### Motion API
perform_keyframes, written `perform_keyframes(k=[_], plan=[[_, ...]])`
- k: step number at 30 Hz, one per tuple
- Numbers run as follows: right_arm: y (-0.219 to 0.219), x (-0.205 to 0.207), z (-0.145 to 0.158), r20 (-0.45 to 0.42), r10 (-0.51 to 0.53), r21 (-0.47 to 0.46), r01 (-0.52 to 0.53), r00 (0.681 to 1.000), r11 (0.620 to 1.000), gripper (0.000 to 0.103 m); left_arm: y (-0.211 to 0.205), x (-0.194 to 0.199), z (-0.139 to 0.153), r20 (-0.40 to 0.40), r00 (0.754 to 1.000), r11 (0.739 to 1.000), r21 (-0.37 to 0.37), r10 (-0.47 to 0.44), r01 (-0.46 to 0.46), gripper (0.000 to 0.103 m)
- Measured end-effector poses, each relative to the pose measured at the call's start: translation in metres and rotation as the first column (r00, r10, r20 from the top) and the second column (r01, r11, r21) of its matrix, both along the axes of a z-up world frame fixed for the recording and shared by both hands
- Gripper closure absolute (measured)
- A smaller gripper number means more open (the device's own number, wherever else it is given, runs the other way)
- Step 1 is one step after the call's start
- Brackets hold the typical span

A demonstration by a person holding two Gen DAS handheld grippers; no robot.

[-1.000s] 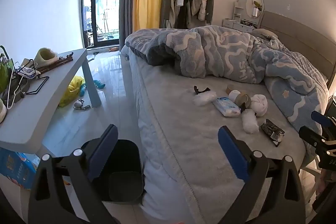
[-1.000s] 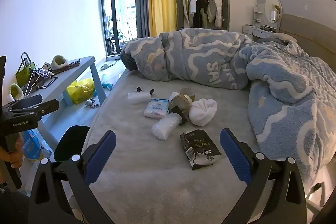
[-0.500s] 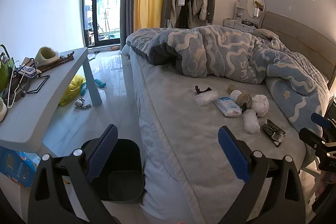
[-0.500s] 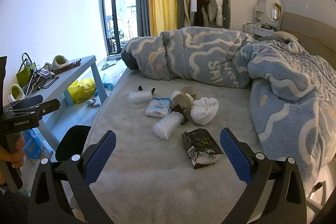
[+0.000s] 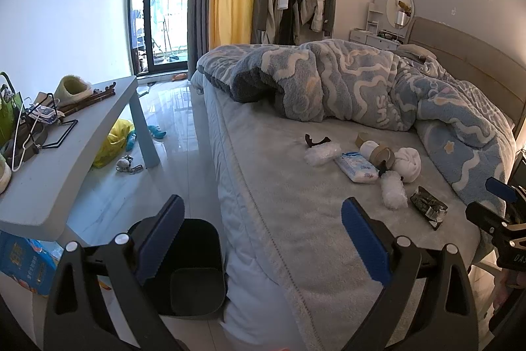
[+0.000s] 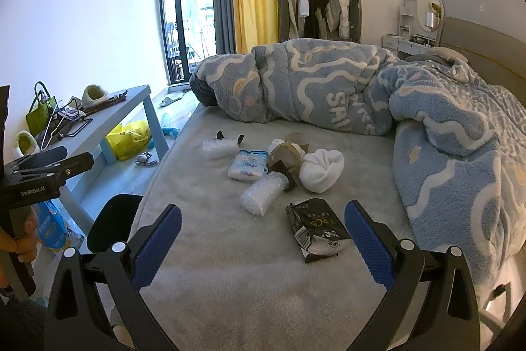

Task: Collect trash

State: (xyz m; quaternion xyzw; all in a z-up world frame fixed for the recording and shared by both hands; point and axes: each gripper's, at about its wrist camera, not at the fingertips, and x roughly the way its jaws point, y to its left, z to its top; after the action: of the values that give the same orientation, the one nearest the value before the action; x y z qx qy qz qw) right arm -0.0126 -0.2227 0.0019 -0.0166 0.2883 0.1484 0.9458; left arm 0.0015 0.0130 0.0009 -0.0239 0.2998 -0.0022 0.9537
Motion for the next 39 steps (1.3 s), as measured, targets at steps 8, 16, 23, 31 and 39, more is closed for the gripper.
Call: perform_keyframes(k=[8,16,23,31,39], plan=[[0.0002,0.0001,-0.0004,-0.002,0.0,-0.002,0.0,1.0,1.0,0.003,-0.0006,-0.0003,-0.0002,-0.003,1.0,1.0,-0.004,0.002,-0.002,0.005],[-0.0012,0.0007,-0.0027,-0.006,0.001,0.004,-0.001,1.0,1.0,0.003,-0.0013,-0.0004,-0.0005,-0.002,1.0,1.0,-0.003,0.002,-0.002,0.005],[-0.0026,0.0012,-0.0033,-0.009,0.0,0.004,0.0,1.0,1.0,0.003,-0.0008,-0.0001,-0.0006,-0.002,1.0,1.0,-0.002,0.001,-0.001,0.005],[-0.0025,0.0015,-0.004,-0.009,0.0,0.003,0.001,1.0,1.0,0.003,-0.0012,0.0,-0.0005,-0.003,1.0,1.0,-0.002,0.001,-0.001,0.005],[-0.0026,0.0021,-0.0039,-0.01,0.0,0.002,0.0,1.0,1.0,0.003,-0.0015,0.0001,-0.0006,-0.003,1.0,1.0,-0.002,0.001,-0.001,0.005]])
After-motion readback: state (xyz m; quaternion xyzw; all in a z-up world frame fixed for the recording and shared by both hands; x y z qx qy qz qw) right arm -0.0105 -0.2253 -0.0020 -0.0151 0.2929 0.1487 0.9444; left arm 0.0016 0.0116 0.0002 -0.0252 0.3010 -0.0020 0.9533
